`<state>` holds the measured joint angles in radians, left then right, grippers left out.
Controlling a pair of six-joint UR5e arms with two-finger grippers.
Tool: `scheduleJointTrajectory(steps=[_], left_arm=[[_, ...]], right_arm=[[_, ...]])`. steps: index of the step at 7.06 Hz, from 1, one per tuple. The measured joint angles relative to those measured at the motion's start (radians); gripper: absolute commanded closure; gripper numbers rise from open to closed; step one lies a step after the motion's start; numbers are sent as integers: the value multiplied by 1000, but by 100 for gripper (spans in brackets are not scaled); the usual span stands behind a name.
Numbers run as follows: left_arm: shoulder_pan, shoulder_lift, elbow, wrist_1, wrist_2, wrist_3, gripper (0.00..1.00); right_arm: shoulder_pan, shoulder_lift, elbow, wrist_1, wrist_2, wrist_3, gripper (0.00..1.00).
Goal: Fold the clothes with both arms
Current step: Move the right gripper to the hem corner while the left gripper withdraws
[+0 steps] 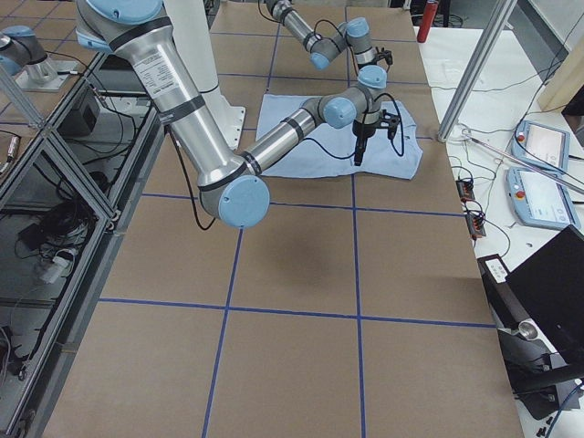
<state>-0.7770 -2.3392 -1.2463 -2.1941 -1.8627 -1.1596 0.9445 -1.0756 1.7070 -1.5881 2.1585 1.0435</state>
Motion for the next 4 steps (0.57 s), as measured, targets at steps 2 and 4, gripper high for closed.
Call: scheduleJointTrajectory(steps=[2, 4], left_arm=[[-3, 174, -284, 140, -68, 111, 0], [0, 281, -497, 291, -81, 214, 0]], right_arm=[[-79, -189, 163, 128, -31, 126, 0], [-301, -336, 299, 233, -185, 331, 0]])
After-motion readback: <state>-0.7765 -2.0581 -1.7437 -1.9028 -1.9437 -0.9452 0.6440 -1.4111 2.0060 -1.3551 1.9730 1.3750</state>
